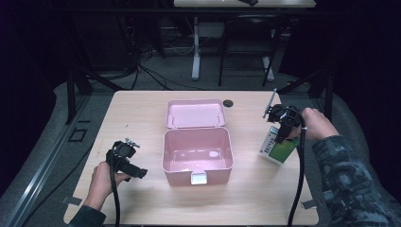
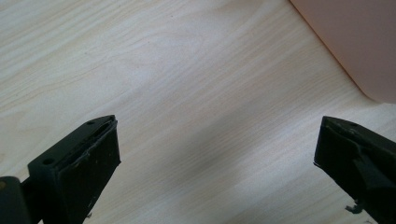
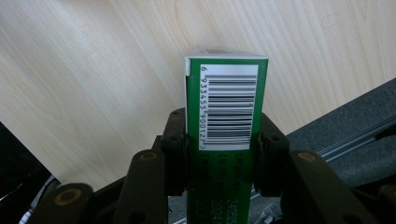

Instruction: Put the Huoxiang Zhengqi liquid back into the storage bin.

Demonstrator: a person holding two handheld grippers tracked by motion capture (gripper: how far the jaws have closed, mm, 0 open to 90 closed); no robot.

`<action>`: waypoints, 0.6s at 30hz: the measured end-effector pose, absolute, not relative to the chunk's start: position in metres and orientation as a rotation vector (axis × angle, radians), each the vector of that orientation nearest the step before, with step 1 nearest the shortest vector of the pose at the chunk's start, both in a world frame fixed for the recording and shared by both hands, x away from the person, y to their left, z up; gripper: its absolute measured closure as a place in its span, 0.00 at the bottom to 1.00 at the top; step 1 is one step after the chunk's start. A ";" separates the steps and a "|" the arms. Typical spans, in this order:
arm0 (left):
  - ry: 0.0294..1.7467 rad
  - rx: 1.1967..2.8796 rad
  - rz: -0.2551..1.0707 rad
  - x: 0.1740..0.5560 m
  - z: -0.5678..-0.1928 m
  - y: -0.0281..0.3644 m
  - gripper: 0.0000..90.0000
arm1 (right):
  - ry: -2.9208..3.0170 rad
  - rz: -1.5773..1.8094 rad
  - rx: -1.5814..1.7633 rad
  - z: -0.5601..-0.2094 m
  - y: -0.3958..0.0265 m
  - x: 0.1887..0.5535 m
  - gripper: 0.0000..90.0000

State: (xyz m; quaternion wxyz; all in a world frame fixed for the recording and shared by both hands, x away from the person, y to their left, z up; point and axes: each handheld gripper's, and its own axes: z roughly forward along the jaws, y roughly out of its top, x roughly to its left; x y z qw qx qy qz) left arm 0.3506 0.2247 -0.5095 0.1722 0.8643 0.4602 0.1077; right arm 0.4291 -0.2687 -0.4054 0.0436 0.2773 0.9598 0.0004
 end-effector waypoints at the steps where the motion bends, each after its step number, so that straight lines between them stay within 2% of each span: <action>1: 1.306 2.452 0.308 0.351 -0.509 0.225 0.00 | 2.935 0.013 0.843 -0.404 -0.268 0.429 0.70; 18: 1.304 2.453 0.307 0.351 -0.511 0.225 0.00 | 2.985 0.004 0.712 -0.383 -0.248 0.427 0.70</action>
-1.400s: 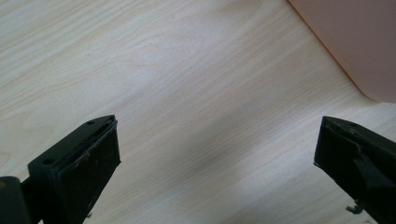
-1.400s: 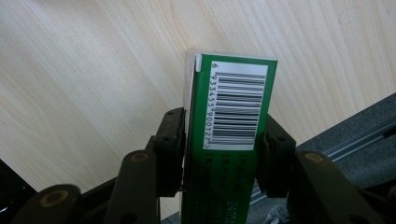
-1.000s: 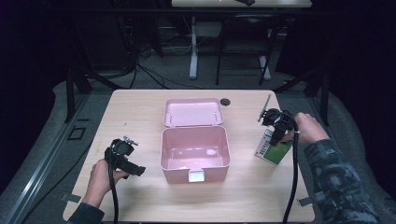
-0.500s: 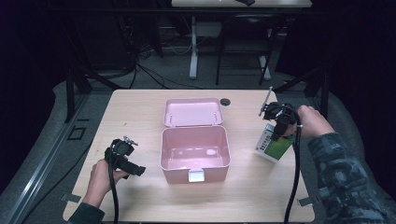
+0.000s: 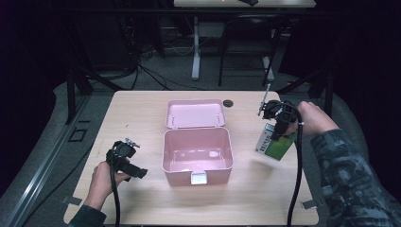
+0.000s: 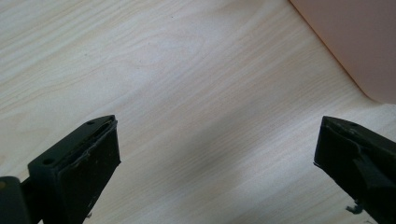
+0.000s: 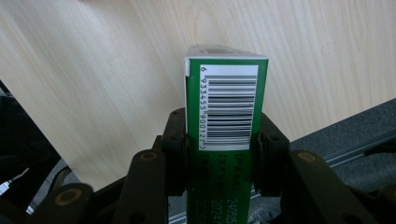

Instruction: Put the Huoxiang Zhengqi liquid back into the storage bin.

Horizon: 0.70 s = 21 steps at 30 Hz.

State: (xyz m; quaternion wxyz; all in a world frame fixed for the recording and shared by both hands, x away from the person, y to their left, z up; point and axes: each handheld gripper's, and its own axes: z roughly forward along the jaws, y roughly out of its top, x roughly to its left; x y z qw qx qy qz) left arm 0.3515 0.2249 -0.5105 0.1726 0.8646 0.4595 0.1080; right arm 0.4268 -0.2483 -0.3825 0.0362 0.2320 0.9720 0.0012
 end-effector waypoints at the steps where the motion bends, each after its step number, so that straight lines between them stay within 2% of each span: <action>1: 1.302 2.454 0.310 0.352 -0.510 0.225 0.00 | 2.985 0.012 0.706 -0.381 -0.247 0.427 0.70; 21: 1.312 2.460 0.311 0.353 -0.513 0.227 0.00 | 2.998 0.022 0.547 -0.346 -0.225 0.421 0.70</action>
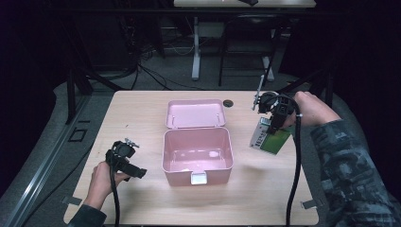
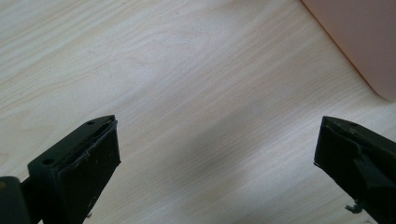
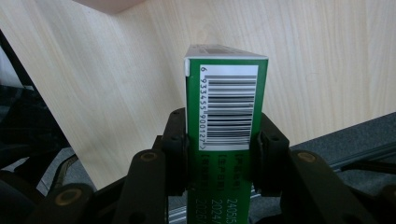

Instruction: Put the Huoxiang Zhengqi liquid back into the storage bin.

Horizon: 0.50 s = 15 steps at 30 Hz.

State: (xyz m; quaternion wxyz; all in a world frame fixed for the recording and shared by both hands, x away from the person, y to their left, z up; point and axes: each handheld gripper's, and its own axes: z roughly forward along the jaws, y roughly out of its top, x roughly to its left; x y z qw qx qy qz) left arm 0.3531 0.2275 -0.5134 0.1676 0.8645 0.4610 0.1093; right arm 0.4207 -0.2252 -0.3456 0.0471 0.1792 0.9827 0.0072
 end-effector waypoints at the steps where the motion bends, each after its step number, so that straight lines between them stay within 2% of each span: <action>1: 1.311 2.461 0.312 0.353 -0.513 0.227 0.00 | 2.996 0.023 0.542 -0.344 -0.225 0.421 0.70; 15: 1.310 2.459 0.304 0.353 -0.514 0.226 0.00 | 3.002 0.030 0.462 -0.320 -0.215 0.415 0.70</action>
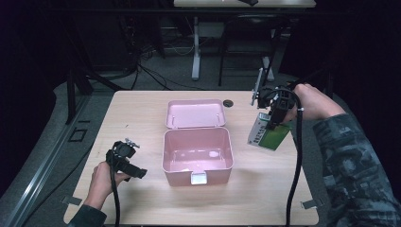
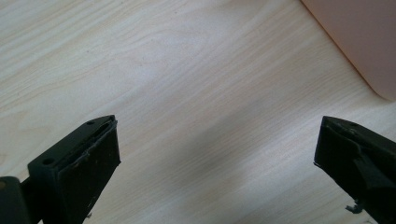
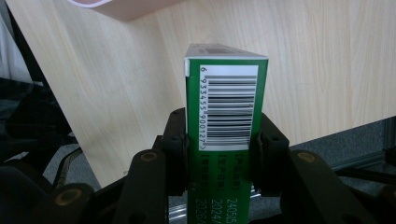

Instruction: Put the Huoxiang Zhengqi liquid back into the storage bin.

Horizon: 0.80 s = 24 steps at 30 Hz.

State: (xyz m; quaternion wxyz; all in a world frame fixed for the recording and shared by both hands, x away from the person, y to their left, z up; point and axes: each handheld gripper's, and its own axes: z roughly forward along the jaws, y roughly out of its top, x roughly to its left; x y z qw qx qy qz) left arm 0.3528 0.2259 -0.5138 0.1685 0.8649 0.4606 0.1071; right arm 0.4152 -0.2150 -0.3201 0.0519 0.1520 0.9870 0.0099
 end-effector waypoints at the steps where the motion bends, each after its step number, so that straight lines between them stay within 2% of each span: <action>1: 1.309 2.460 0.303 0.353 -0.514 0.226 0.00 | 3.003 0.023 0.455 -0.318 -0.214 0.415 0.70; 24: 1.307 2.462 0.303 0.353 -0.515 0.227 0.00 | 3.000 0.027 0.364 -0.284 -0.205 0.408 0.71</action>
